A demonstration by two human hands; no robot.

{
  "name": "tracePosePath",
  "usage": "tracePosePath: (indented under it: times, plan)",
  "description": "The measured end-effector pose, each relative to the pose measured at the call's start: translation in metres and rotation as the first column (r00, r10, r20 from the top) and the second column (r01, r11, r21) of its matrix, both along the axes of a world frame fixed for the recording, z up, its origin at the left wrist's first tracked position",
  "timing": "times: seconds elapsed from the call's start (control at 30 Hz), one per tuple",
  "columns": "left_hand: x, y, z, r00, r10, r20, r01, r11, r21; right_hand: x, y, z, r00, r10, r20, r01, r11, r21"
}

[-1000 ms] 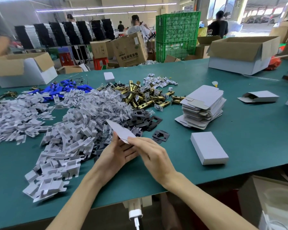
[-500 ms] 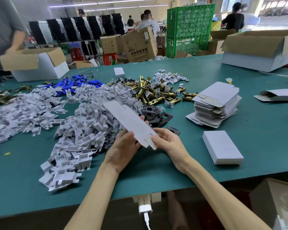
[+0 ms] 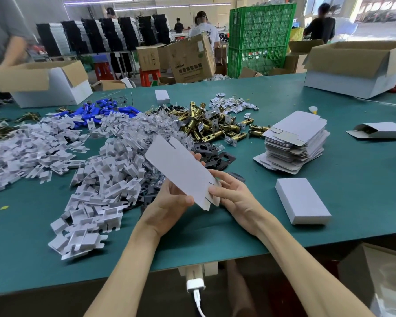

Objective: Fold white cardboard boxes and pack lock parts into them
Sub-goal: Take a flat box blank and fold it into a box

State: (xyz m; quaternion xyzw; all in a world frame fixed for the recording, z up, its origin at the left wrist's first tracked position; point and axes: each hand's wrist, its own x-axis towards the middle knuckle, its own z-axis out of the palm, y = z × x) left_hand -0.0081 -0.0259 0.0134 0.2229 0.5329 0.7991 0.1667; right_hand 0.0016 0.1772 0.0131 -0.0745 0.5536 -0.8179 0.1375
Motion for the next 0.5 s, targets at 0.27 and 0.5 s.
tracePosePath:
  times: [0.27,0.5]
  plan:
    - [0.0028,0.0016,0.0014,1.0,-0.003,-0.004,0.003,0.999,0.038,-0.0003,-0.0028,-0.0021,1.0,-0.024,0.001,0.024,1.0,-0.013]
    - [0.0043,0.0034,0.0016,1.0,-0.004,-0.009,0.004,0.998,0.058,-0.0021,-0.0014,-0.003,1.0,-0.024,-0.005,0.024,0.999,-0.032]
